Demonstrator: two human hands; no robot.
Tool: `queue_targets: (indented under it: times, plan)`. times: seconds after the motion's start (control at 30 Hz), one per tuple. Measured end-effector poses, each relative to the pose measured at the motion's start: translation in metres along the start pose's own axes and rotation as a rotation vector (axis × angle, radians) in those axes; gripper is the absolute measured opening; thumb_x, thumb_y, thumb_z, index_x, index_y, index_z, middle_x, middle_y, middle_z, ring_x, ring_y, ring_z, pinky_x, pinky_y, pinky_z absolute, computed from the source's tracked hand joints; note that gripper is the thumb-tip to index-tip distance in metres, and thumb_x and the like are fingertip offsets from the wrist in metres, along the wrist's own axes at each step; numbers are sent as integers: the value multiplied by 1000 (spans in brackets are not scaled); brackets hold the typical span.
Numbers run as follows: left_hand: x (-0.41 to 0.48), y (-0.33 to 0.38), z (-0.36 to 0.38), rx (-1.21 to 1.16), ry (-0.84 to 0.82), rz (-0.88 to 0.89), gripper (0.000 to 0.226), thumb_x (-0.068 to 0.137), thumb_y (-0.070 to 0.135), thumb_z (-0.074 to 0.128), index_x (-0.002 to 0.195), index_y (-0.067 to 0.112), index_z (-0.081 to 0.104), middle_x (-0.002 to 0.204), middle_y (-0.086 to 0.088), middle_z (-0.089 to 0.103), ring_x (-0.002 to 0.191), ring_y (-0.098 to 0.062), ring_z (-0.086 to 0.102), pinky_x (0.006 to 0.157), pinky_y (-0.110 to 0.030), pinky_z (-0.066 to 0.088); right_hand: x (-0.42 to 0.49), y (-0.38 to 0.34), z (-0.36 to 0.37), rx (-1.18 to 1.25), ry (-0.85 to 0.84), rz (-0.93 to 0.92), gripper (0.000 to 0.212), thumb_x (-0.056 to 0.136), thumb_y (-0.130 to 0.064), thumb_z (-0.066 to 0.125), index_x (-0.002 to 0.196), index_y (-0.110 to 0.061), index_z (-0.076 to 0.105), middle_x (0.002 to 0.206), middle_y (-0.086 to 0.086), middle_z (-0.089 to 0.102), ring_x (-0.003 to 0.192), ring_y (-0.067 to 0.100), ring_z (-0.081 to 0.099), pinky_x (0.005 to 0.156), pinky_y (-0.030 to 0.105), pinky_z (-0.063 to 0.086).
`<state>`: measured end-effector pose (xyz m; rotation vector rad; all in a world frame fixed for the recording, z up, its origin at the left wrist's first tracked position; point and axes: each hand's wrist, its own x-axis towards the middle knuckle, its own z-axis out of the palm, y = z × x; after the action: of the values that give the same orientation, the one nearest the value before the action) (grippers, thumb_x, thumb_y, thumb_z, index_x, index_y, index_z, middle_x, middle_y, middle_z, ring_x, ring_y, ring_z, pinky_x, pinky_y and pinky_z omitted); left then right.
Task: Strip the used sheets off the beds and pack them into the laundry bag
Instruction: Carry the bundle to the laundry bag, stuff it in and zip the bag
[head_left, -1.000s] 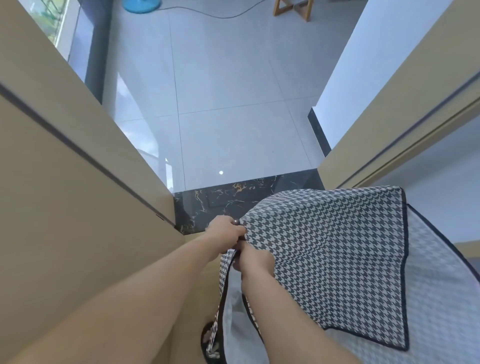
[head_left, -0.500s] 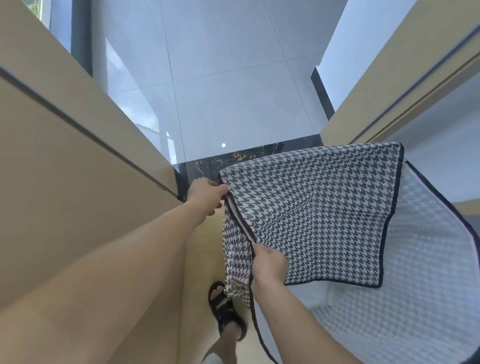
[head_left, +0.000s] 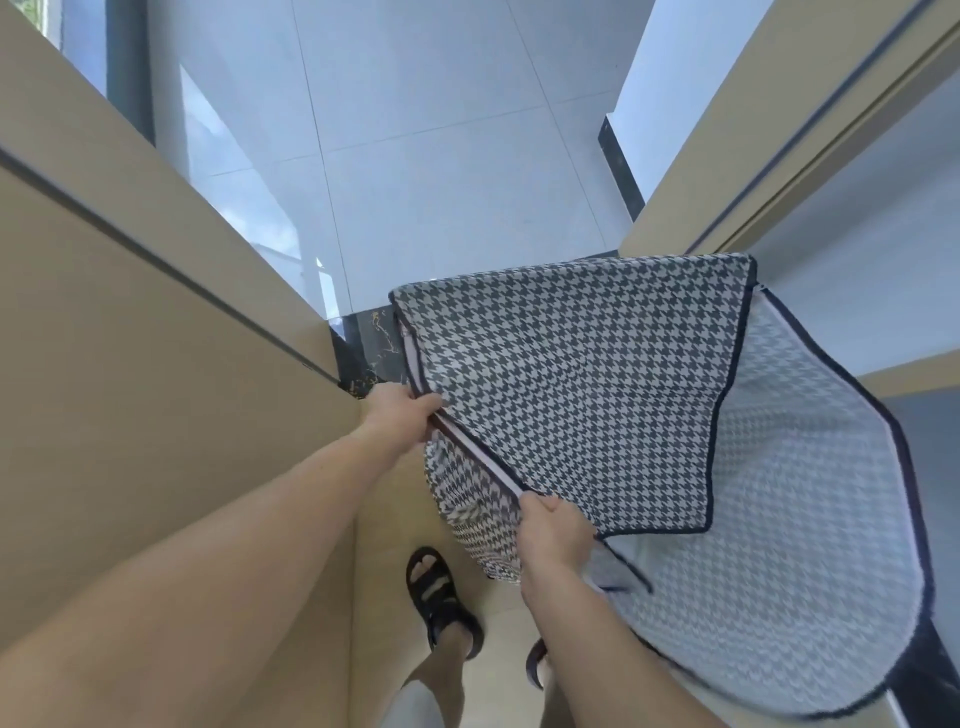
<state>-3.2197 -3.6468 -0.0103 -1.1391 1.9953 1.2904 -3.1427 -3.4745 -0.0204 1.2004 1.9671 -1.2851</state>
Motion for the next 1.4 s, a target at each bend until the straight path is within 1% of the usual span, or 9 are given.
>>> queue_targets:
  times: [0.13,0.33,0.43,0.63,0.77,0.87,0.97,1.07,1.4]
  plan:
    - [-4,-15,-9,-4,81,-33,28,95,36,64,88,9,63,98,-16,74,73,-23,64,59,-32,50,4,10,-18,-91,58,-143,27,93,-16,59,66,-13,57,55,-6,53,48,12,42,49,27,34]
    - [-63,-32,55,65,-331,-173,41,87,47,70,86,6,72,80,-7,78,65,-21,69,61,-30,52,-11,9,-17,-180,-23,-291,26,94,-21,60,68,-22,60,63,-11,61,57,9,54,53,28,41]
    - [-60,-33,68,47,-288,-110,25,95,24,63,81,4,69,74,-11,76,60,-20,64,51,-26,44,-2,23,-33,-201,2,-268,22,94,-22,60,72,-22,61,67,-9,63,61,10,55,56,29,42]
    - [-42,-40,53,78,-94,-91,25,100,21,58,96,-2,66,79,-12,71,60,-17,60,40,-21,40,35,48,-95,-401,116,-248,24,96,-27,60,74,-17,63,65,-10,59,59,5,49,51,25,34]
    - [-58,-41,75,399,94,81,20,98,23,60,84,9,55,78,-4,59,63,-13,53,50,-20,46,41,50,-112,-453,70,-295,23,96,-26,59,76,-15,62,64,-7,60,58,9,51,49,26,35]
    - [-79,-41,96,752,349,358,41,88,39,65,120,20,48,112,1,50,104,-19,50,94,-31,46,40,46,-117,-418,-1,-319,21,95,-24,59,79,-12,64,68,-5,62,60,12,53,53,29,38]
    - [-95,-45,120,959,139,809,58,91,52,56,142,28,43,133,6,45,130,-18,35,115,-37,23,40,46,-124,-407,-63,-330,29,93,-23,59,67,-11,61,63,0,62,57,16,51,53,30,37]
    - [-107,-49,148,1068,-137,1024,42,93,52,50,127,30,61,120,10,57,120,-15,45,106,-33,31,42,49,-131,-402,-151,-330,42,91,-22,61,52,-18,47,51,-5,46,51,15,40,51,31,30]
    - [-136,-80,163,867,-126,1052,24,88,25,47,92,21,70,88,8,64,84,-14,57,70,-29,49,45,66,-168,-556,-392,-401,24,92,-29,64,71,-21,56,73,-9,61,70,12,55,64,29,45]
